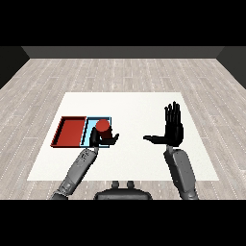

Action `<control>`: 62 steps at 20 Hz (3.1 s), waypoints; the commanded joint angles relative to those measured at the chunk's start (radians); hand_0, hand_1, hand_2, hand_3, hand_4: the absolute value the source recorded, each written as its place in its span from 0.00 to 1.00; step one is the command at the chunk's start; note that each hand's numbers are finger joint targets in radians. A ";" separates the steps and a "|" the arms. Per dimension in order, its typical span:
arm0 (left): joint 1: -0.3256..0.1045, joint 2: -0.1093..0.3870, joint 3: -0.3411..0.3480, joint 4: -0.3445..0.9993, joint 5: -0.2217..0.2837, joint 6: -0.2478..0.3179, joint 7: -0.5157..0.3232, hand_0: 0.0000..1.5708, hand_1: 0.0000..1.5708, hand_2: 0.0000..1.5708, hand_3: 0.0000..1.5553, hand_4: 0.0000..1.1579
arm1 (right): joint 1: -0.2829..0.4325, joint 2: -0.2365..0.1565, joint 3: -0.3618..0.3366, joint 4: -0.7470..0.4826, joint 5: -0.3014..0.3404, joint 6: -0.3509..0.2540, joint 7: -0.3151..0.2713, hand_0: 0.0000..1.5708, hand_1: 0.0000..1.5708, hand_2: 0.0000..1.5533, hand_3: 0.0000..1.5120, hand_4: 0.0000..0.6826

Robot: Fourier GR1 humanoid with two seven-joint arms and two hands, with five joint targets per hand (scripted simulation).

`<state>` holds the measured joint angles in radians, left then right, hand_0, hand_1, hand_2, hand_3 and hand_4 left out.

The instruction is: Pick the red can and put it in the red box

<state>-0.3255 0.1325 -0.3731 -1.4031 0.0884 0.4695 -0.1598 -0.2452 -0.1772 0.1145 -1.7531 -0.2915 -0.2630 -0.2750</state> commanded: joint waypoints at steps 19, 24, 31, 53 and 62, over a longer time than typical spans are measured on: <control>-0.215 0.289 0.299 0.454 -0.147 -0.085 0.138 1.00 1.00 0.98 0.92 0.94 | 0.265 -0.013 -0.070 0.256 0.032 0.154 -0.200 0.00 0.00 0.00 0.00 0.00; -0.231 0.348 0.405 0.750 -0.110 -0.144 0.010 1.00 1.00 1.00 0.96 0.94 | 0.213 -0.021 -0.098 0.289 0.033 0.155 -0.220 0.00 0.00 0.00 0.00 0.00; -0.358 0.328 0.423 1.092 -0.196 -0.027 0.027 0.90 0.90 0.90 0.89 0.87 | 0.186 -0.033 -0.104 0.253 0.053 0.154 -0.232 0.00 0.00 0.00 0.00 0.00; -0.477 0.350 0.368 1.372 -0.297 -0.162 0.207 0.00 0.00 0.00 0.00 0.00 | 0.204 0.003 -0.074 0.185 0.074 0.176 -0.263 0.00 0.00 0.00 0.00 0.00; -0.427 0.263 0.664 1.037 0.011 -0.107 -0.330 0.00 0.00 0.00 0.00 0.00 | 0.240 -0.014 -0.089 0.188 0.043 0.232 -0.304 0.00 0.00 0.00 0.00 0.00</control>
<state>-0.7432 0.4403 0.1892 -0.2335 -0.0109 0.3851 -0.3041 -0.0245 -0.1851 0.0297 -1.5588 -0.2361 -0.0527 -0.5639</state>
